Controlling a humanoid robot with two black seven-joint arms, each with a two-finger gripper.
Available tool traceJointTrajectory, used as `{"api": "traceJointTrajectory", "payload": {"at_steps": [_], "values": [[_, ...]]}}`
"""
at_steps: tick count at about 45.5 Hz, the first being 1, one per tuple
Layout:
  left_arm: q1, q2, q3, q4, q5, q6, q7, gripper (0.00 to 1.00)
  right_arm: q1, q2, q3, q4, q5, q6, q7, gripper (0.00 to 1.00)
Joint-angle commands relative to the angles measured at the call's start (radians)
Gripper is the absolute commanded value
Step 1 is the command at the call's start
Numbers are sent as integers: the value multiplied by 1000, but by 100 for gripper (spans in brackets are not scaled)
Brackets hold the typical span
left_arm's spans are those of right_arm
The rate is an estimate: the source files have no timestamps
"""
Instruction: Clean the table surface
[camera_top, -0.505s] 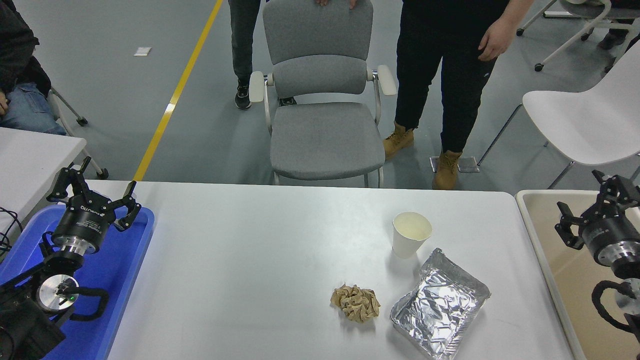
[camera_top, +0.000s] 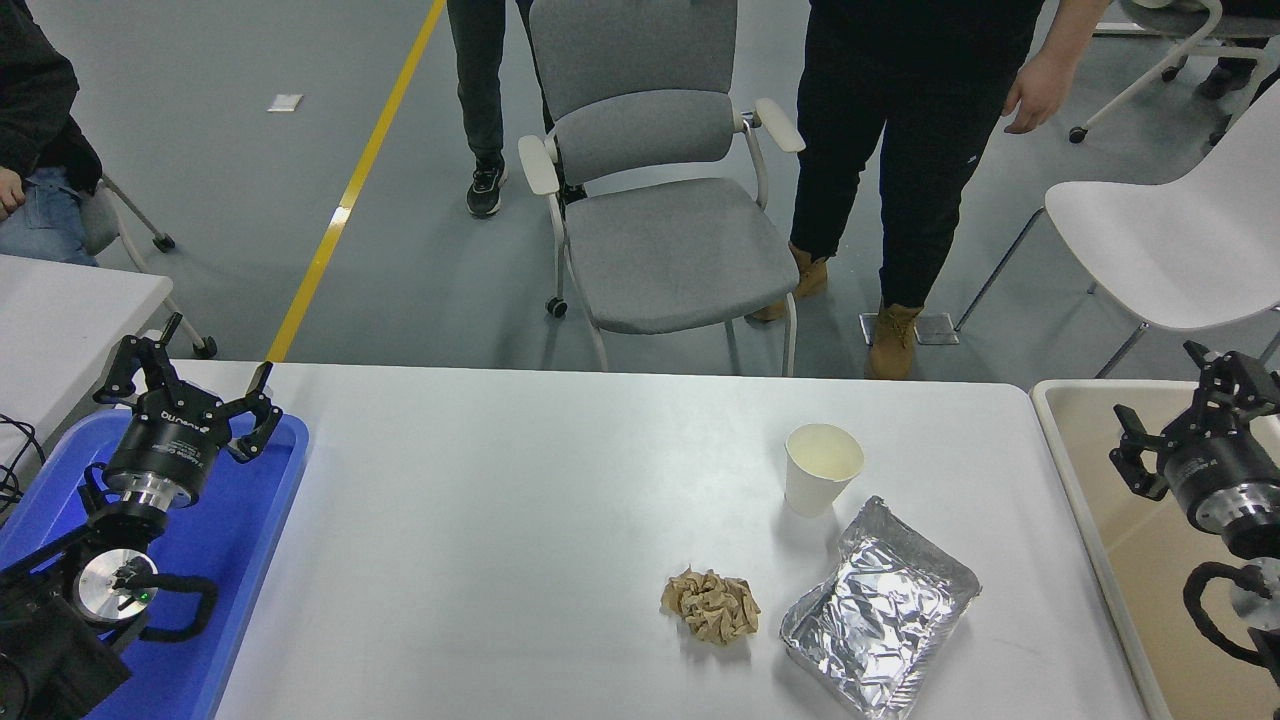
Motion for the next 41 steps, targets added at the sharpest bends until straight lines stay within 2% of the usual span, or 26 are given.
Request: {"api": "traceJointTrajectory", "payload": {"at_steps": [1, 41], "values": [[0, 1, 0, 0, 0, 0, 0, 100, 0, 1, 1, 1, 0, -2, 0, 98], [0, 1, 0, 0, 0, 0, 0, 100, 52, 25, -61, -78, 2, -3, -1, 98]]}}
